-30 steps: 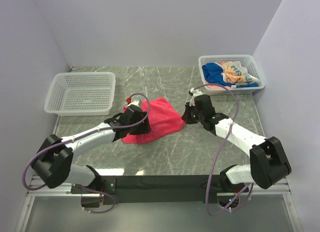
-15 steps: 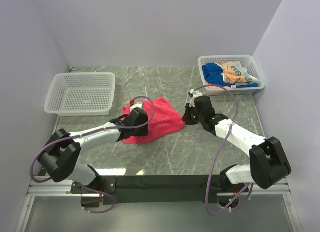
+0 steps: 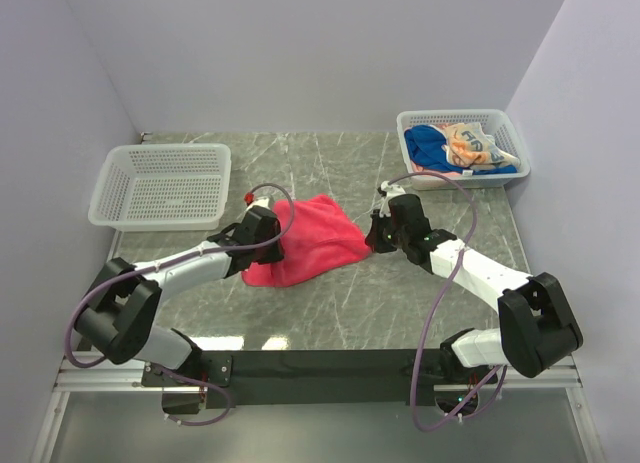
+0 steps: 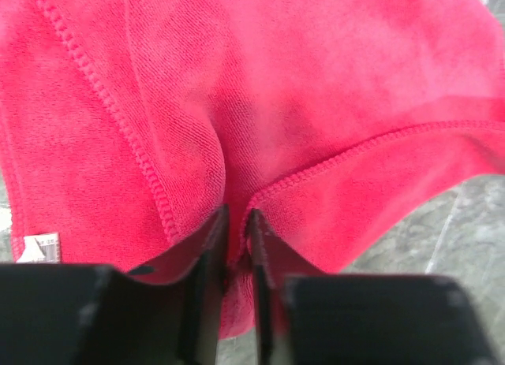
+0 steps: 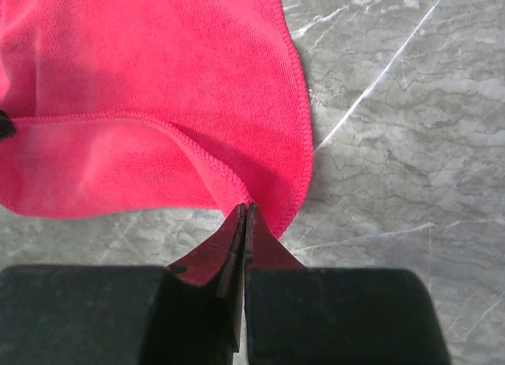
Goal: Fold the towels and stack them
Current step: Flatten out the crumpled towel
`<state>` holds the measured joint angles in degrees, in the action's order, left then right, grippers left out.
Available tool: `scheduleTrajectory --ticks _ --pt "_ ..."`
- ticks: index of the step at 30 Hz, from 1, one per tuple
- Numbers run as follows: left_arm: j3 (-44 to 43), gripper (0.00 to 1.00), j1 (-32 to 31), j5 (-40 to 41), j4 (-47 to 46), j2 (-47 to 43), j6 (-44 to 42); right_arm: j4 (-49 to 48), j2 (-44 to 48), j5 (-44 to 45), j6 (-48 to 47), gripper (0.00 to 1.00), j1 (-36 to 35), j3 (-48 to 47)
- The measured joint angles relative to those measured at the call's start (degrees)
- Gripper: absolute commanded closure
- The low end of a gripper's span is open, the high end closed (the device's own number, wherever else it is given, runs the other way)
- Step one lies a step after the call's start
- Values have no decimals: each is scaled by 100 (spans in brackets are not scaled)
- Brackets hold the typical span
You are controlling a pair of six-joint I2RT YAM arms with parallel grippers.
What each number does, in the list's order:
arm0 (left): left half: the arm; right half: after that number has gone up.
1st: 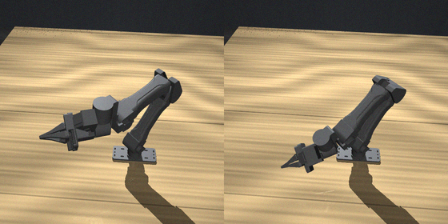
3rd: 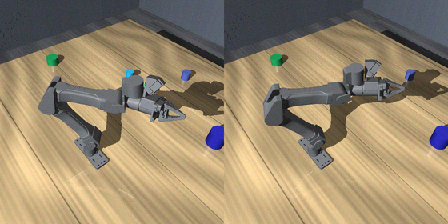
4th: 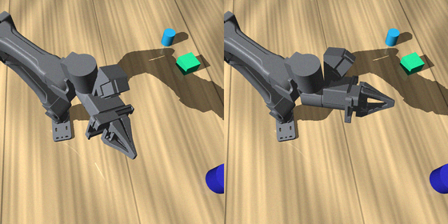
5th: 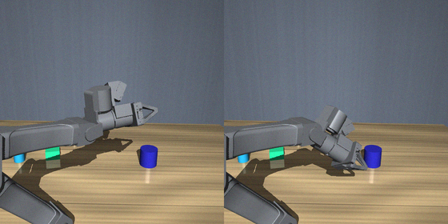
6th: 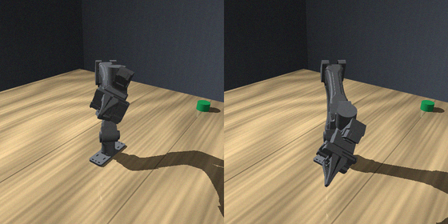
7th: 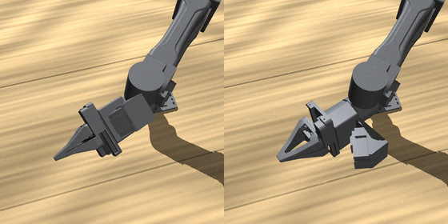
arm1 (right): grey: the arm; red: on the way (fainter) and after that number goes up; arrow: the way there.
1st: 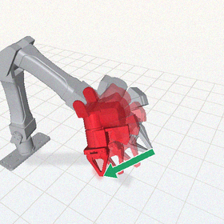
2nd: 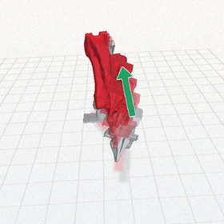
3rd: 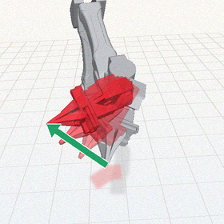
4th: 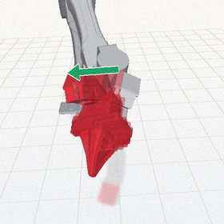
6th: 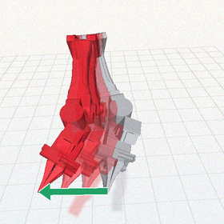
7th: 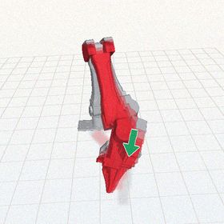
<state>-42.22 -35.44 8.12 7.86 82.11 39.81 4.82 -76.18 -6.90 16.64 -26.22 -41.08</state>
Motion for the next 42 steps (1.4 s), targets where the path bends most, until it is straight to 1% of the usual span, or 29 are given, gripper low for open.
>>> scheduleTrajectory --ticks 1,3,4,6,12,15,19,24,31,34,37,39,42 --pt "28 84 35 -83 -39 -20 0 0 0 -2 0 100 0 2" --pt "103 87 90 -201 -109 -68 0 -11 0 -2 0 100 0 2" --pt "140 93 109 -262 -122 -96 0 -9 0 0 0 100 0 2" --pt "199 99 142 -334 -111 -157 7 -9 0 2 0 100 0 2" --pt "227 99 247 -372 98 -625 -61 31 50 129 -22 100 0 -13" --pt "-20 99 275 -258 452 -892 -284 201 151 273 -85 100 0 -216" --pt "-916 99 282 81 848 -1045 -750 411 297 529 -275 100 0 -957" --pt "-2546 99 291 636 1034 -1069 -1550 525 448 973 -686 100 2 -2404" --pt "-4881 99 291 1141 1029 -855 -2450 442 573 1377 -1228 100 9 -3995" --pt "-5700 99 278 1104 986 -726 -2739 417 577 1388 -1508 100 11 -4586" --pt "-6203 99 256 901 911 -708 -2955 374 621 1305 -1725 100 -7 -5018" --pt "-6415 99 236 702 872 -761 -3073 369 719 1182 -1864 100 -22 -5224" --pt "-6492 99 229 273 861 -962 -3211 369 1001 929 -2050 100 -33 -5311"
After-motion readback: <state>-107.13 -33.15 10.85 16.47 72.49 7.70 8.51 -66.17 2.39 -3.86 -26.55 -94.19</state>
